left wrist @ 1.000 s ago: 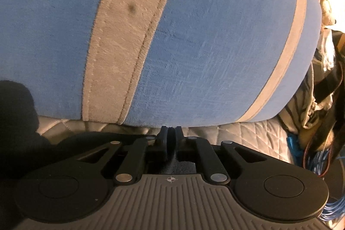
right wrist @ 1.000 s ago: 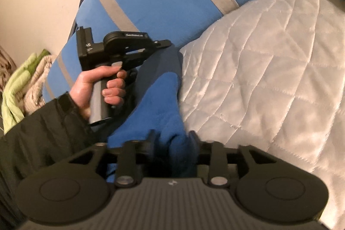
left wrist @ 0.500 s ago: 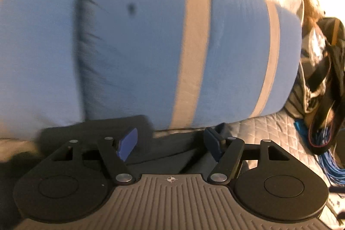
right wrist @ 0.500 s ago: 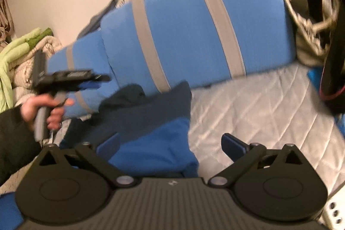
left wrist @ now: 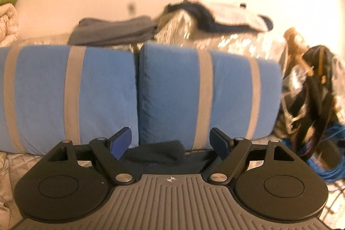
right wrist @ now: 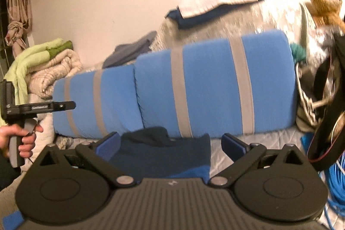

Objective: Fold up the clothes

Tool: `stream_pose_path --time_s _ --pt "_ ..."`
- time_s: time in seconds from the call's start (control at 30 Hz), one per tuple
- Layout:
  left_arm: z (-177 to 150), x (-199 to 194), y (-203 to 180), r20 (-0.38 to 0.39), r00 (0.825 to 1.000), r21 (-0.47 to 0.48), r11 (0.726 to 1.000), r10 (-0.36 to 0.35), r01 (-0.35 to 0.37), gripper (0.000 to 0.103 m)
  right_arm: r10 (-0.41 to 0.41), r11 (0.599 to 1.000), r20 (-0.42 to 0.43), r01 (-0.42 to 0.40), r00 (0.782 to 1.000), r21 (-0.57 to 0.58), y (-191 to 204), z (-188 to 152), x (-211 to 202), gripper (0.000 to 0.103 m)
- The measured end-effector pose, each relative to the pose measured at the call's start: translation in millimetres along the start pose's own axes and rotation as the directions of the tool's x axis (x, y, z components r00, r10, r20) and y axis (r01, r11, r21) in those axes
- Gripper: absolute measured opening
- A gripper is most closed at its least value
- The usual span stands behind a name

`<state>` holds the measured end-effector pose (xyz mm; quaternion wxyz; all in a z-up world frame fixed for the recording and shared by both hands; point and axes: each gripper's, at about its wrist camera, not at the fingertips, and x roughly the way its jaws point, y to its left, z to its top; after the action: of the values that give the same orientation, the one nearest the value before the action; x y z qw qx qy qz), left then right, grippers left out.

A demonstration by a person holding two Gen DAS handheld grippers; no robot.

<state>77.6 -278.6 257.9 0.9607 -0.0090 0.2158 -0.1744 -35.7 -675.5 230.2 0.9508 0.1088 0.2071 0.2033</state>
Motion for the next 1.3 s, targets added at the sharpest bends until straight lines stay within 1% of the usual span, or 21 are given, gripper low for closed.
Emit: stream_pose_path --time_s 0.1,0.2,0.3,0.47,0.53,0.67,0.87,1.03,1.13,1.3 --pt "12.2 -24.3 -2.5 0.045 0.998 -0.005 0.999 -0.036 0.037 0.08 -0.009 1.0 0.026 0.01 1.0 -0.016 8.8 15.8 -11.5 0.103" --pt "25.4 -49.0 -2.6 0.083 0.996 -0.023 0.999 -0.032 0.034 0.08 -0.017 1.0 0.049 0.018 0.999 -0.02 14.9 30.4 -24.4 0.103" --pt "36.3 -69.9 -4.4 0.09 0.995 -0.021 0.999 -0.036 0.038 0.08 -0.032 0.999 0.065 0.033 0.997 -0.012 17.1 44.6 -36.3 0.103" --pt "48.7 -105.9 -11.8 0.097 0.995 0.008 1.0 -0.029 0.028 0.08 -0.085 0.995 0.11 0.089 0.99 -0.032 15.6 71.4 -59.6 0.103" --pt "51.2 -120.2 -12.2 0.104 0.994 0.006 0.999 -0.041 0.041 0.08 -0.102 0.994 0.126 0.107 0.987 -0.032 13.3 82.5 -68.9 0.103" --pt "57.8 -150.7 -11.6 0.127 0.99 0.015 0.998 -0.063 0.062 0.08 -0.12 0.991 0.163 0.128 0.979 -0.041 7.3 103.2 -92.1 0.103" --pt "65.4 -204.0 -12.6 0.163 0.985 0.048 0.998 -0.053 0.046 0.08 -0.131 0.984 0.218 0.155 0.967 -0.094 5.7 125.1 -131.9 0.103" --pt "61.4 -250.1 -5.4 0.197 0.98 0.074 0.997 -0.036 0.022 0.08 -0.143 0.975 0.246 0.179 0.959 -0.131 9.0 131.6 -162.9 0.103" --pt "51.2 -272.7 5.9 0.219 0.975 0.068 0.998 -0.018 0.003 0.08 -0.141 0.97 0.233 0.181 0.962 -0.161 12.4 126.0 -175.7 0.103" --pt "18.2 -288.5 27.0 0.189 0.982 0.025 0.999 0.02 -0.025 0.08 -0.133 0.962 0.189 0.173 0.973 -0.212 21.0 99.7 -185.1 0.103"
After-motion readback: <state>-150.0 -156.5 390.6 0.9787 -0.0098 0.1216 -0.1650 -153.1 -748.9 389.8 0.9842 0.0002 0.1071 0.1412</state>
